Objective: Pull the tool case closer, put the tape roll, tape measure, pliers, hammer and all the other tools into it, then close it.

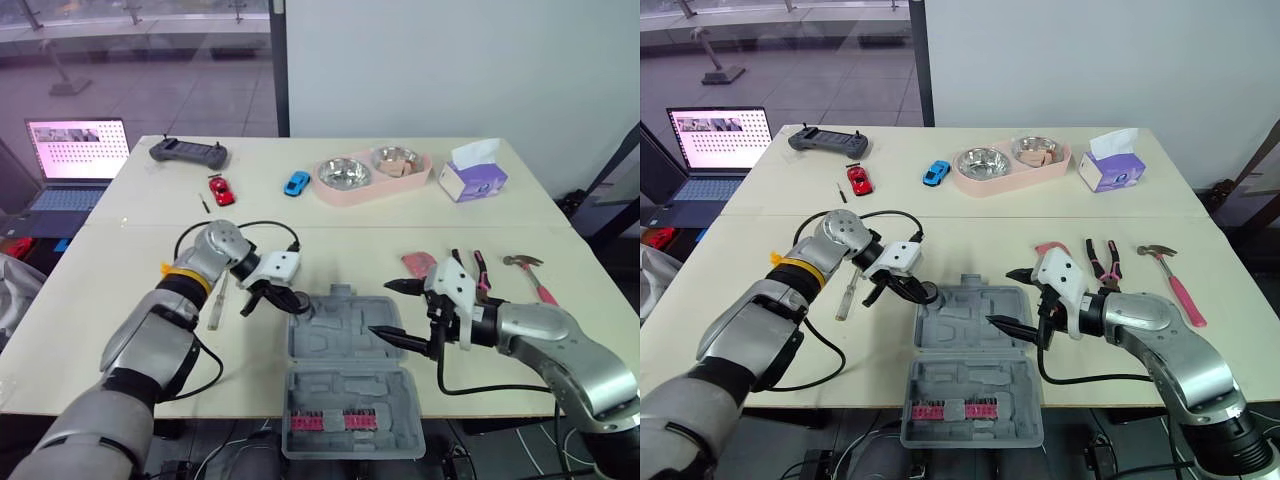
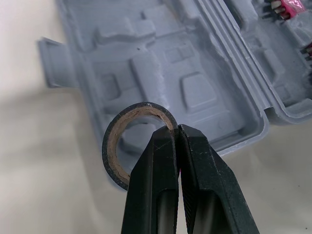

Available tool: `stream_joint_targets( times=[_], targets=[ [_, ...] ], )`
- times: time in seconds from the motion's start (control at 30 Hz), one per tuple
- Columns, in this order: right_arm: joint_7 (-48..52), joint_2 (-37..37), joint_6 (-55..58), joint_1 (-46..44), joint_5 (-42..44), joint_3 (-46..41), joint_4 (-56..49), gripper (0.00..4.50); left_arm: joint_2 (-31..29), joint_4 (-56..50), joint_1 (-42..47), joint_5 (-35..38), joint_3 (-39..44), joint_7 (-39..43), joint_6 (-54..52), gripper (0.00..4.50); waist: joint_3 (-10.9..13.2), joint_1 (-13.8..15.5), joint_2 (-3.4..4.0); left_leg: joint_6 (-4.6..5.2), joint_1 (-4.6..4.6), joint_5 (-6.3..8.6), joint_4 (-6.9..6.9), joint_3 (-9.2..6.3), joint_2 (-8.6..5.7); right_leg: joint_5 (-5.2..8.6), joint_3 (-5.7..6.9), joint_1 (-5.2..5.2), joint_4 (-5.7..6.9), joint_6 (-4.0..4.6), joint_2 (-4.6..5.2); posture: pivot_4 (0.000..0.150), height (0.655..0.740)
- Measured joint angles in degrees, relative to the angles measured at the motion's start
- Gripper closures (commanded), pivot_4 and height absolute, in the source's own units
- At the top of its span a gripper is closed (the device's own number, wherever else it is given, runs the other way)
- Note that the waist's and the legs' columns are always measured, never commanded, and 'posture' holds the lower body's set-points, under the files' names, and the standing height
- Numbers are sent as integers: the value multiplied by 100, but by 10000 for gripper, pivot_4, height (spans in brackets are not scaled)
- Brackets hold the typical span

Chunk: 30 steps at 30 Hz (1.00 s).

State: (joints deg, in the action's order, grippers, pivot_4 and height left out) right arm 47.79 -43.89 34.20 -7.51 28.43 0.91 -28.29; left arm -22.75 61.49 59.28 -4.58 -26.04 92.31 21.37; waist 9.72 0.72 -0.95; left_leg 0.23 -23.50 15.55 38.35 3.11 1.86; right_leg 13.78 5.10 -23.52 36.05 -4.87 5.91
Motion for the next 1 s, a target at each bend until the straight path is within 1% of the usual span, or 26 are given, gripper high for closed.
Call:
stream_joint_targets(
  times=[0.17,0.5,1.0],
  targets=[
    [-85,0,38,88,5,-12,-90,0,112,92,2,-85,-6,0,55,44293,0,3,0,0,0,0,1,-1,0,0,0,1,0,0,0,1500,7400],
    [-180,-1,83,186,62,-96,-192,0,212,272,0,-487,1,-116,353,44293,0,3,0,0,0,0,1,-4,0,0,0,0,0,0,0,1500,7400],
    [-230,-1,169,224,124,-146,-263,0,294,365,0,-620,78,-378,446,44293,0,6,0,0,0,0,2,-4,-1,0,0,2,1,0,0,1500,7400]
  ],
)
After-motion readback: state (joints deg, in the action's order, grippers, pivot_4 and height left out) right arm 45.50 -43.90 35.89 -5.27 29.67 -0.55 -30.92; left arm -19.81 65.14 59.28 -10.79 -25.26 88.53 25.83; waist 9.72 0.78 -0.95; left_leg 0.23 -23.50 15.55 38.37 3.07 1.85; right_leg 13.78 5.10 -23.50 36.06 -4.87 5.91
